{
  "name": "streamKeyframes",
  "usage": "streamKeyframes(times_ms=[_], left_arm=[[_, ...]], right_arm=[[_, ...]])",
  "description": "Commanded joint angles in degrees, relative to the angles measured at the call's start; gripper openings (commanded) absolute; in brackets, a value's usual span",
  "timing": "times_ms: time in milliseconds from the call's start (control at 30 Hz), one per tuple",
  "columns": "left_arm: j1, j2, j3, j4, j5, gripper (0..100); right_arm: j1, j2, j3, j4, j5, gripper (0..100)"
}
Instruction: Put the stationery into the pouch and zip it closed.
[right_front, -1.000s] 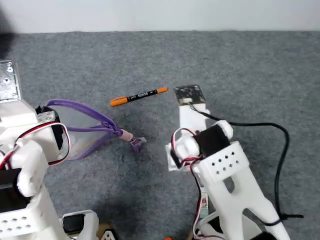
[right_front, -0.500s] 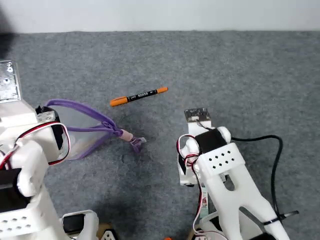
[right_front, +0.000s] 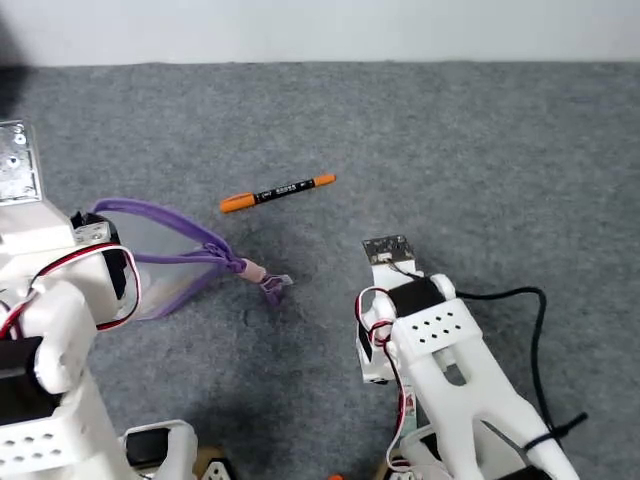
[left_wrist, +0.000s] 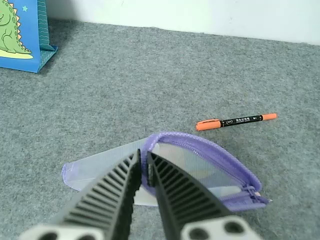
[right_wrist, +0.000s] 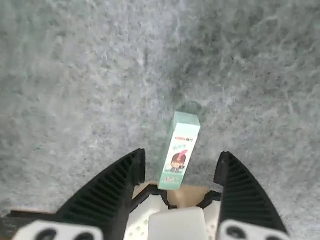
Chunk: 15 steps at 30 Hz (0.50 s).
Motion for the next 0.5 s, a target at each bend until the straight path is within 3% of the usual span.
streamKeyframes(times_ms=[0, 333, 467], left_arm=[[-0.1, 0.3, 3.5, 1.9, 0.6, 1], [-0.1, 0.3, 3.5, 2.0, 0.6, 1], [-0.1, 0.3, 3.5, 2.0, 0.6, 1]], right_arm=[[1.5, 3.2, 0.3, -2.6, 0.6, 22.1], [1.6, 19.6, 0.4, -11.0, 0.3, 21.3], [1.6, 23.3, 0.4, -12.4, 0.4, 8.3]])
